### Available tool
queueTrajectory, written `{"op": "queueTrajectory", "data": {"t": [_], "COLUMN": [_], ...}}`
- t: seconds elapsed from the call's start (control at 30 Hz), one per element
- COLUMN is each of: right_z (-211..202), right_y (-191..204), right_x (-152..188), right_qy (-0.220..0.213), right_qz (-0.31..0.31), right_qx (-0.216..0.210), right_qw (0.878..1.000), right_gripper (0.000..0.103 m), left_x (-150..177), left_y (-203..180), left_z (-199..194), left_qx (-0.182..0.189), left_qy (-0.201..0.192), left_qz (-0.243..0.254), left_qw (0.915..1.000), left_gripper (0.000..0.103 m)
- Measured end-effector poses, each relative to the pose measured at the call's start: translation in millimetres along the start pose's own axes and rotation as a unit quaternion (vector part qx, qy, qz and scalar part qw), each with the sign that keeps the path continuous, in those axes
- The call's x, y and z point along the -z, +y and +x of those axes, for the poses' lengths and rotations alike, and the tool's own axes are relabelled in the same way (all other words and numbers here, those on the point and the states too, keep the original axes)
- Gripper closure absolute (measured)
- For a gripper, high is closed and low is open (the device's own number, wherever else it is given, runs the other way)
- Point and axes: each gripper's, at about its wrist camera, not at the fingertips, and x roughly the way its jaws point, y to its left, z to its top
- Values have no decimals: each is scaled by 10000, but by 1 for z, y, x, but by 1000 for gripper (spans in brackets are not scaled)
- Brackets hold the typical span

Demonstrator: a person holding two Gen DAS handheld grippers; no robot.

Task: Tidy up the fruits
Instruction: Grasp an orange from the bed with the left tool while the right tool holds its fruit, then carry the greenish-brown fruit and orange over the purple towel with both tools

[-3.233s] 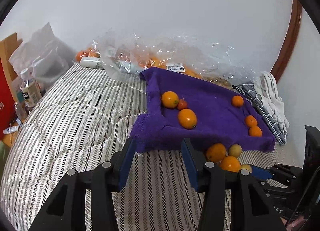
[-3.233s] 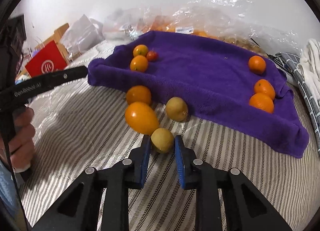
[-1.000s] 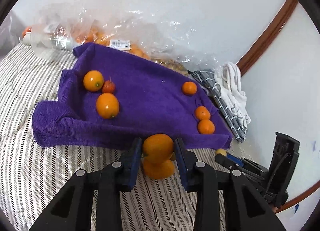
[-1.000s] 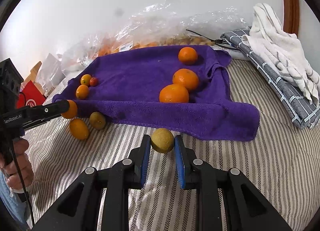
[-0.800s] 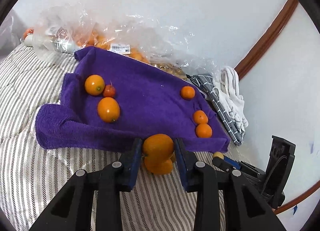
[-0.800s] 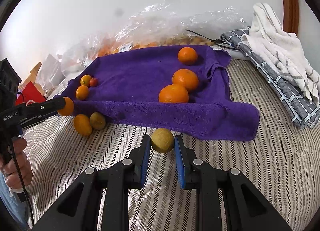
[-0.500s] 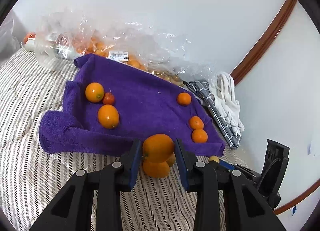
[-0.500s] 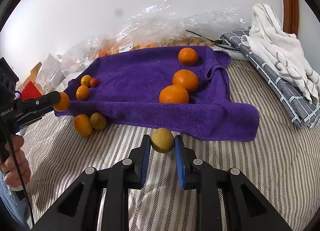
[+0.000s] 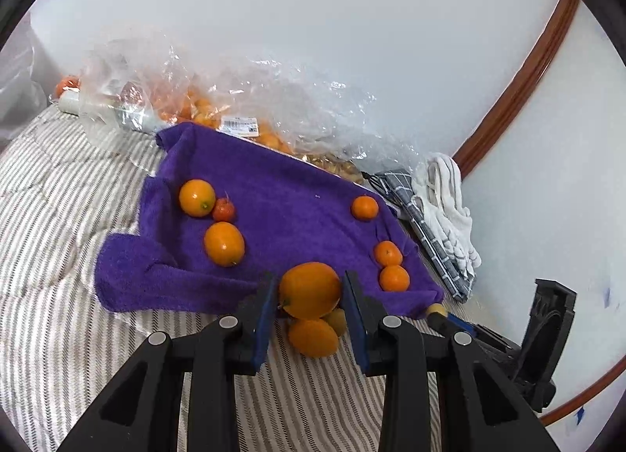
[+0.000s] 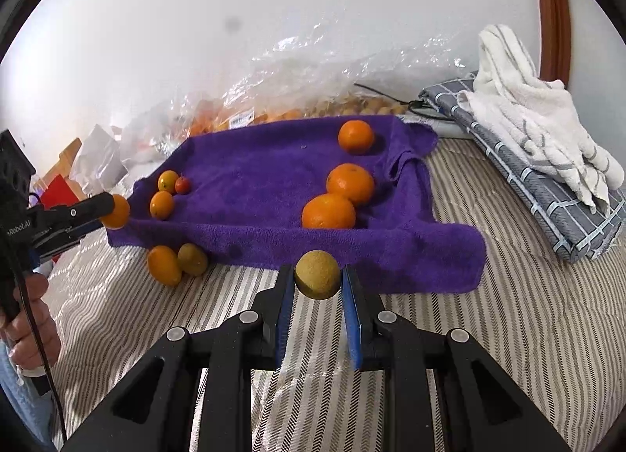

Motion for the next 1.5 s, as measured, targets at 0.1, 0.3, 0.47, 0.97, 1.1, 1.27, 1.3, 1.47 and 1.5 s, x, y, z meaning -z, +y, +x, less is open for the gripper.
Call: {"op": "queueTrajectory", "data": {"t": [0.1, 0.3, 0.47, 0.97, 1.1, 1.27, 1.3, 1.47, 1.5], "right_z": [-5, -8, -12, -41, -43, -41, -40, -24, -19], "right_y": [-4, -13, -21, 8, 19, 33, 35, 46, 48], "right_x": [-1, -4, -6, -32, -44, -63, -67, -86, -89], "right_qy": [-115, -202, -281, -487, -551, -678, -706, -763, -757], "right_qz": [80, 273, 452, 194, 48, -43, -58, -124, -141], "right_qx": [-6, 8, 68, 178, 163, 29, 0, -178, -194], "right_qw": [9999, 9994, 9986, 9985, 9983, 9977, 9975, 9969, 9968], "right_gripper": [79, 79, 79, 79, 79, 79, 79, 79, 79], "left_x": [-1, -3, -4, -4, -10, -24, -28, -46, -50], "left_y": [2, 3, 6, -2, -4, -4, -4, 1, 2], "left_z": [-2, -5, -8, -14, -17, -22, -23, -22, -19], "left_qx": [-71, -163, -220, -574, -565, -557, -584, -627, -630], "left_qy": [-63, -180, -237, -311, -305, -367, -393, -510, -518], "left_qz": [-20, 27, 8, 281, 268, 306, 330, 326, 306], "left_qw": [10000, 9997, 9995, 9975, 9976, 9973, 9970, 9962, 9962], "left_gripper": [71, 71, 71, 71, 71, 71, 71, 71, 71]}}
